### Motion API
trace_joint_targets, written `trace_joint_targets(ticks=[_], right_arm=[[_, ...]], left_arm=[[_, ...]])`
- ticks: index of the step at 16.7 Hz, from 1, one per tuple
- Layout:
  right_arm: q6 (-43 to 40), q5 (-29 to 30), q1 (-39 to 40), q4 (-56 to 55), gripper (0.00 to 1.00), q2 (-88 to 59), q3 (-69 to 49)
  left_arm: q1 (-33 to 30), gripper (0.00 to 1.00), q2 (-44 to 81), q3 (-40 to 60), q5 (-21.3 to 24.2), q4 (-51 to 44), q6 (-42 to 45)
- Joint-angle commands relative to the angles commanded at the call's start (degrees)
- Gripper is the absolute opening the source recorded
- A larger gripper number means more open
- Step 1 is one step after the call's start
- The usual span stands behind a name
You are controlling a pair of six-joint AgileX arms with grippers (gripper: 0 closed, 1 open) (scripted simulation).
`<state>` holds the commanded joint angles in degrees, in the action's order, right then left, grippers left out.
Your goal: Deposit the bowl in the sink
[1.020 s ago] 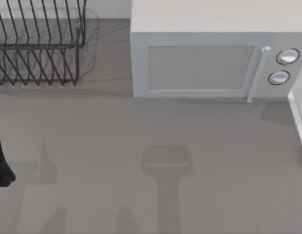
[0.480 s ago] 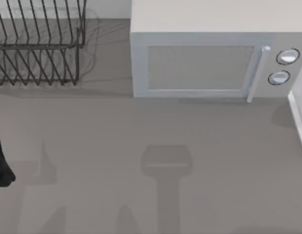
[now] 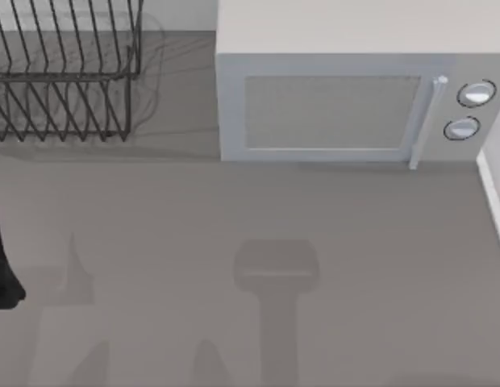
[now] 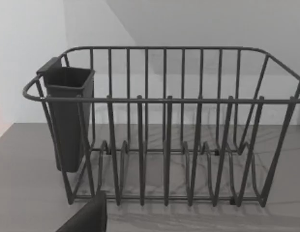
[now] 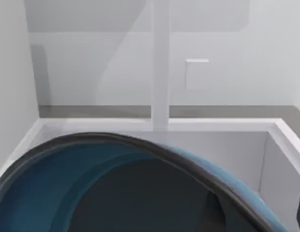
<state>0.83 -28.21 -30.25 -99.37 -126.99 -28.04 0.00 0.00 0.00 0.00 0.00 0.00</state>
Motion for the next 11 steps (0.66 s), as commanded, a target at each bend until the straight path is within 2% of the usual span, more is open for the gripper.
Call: trace_joint_targets(ticks=[5,11], right_arm=[[0.0,0.0,0.0,0.0,0.98,0.0,0.0],[0.0,0.0,0.0,0.0,1.00,0.0,0.0]], left_arm=[[0.0,1.00,0.0,0.0,0.0,0.0,0.0],[0.0,1.00,0.0,0.0,0.0,0.0,0.0]])
